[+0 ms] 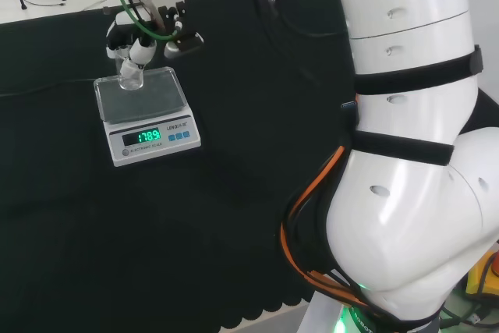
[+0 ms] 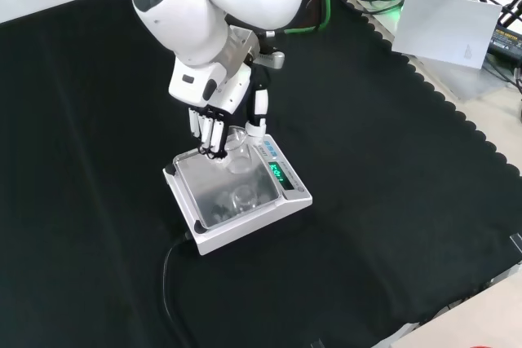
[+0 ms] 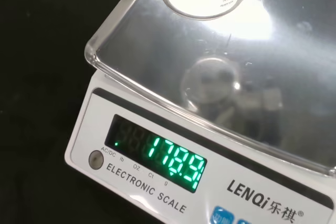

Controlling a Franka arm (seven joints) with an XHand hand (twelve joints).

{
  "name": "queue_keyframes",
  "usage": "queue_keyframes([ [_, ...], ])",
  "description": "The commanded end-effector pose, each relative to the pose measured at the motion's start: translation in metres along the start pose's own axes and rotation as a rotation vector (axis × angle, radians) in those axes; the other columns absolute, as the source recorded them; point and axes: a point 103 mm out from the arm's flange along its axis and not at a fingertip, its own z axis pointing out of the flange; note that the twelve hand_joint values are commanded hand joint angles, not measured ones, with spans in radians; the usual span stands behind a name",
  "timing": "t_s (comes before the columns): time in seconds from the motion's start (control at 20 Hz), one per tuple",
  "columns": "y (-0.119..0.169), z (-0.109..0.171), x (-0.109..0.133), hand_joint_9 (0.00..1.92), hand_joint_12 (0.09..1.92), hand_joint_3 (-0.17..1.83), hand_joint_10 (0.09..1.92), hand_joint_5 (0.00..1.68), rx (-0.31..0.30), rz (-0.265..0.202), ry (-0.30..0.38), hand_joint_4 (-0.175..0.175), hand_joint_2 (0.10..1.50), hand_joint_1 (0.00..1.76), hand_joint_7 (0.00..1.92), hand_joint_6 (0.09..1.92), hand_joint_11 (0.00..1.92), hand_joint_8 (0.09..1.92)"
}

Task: Put the beaker on the electronic balance.

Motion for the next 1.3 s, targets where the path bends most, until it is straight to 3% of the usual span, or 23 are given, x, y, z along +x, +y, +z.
queue_keyframes([
  [0.05,0.017,0.012,-0.007,1.07,1.18,-0.02,0.89,0.85,0.034,-0.012,-0.004,-0.078,1.19,1.08,0.94,1.21,0.85,0.93],
  [0.6,0.020,0.020,-0.043,1.07,1.18,-0.02,0.89,0.86,0.047,0.016,0.016,-0.077,1.19,1.08,0.94,1.21,0.85,0.93],
  [1.3,0.020,0.031,-0.049,1.07,1.18,-0.02,0.89,0.86,0.041,0.013,0.056,-0.078,1.19,1.08,0.94,1.20,0.85,0.93],
])
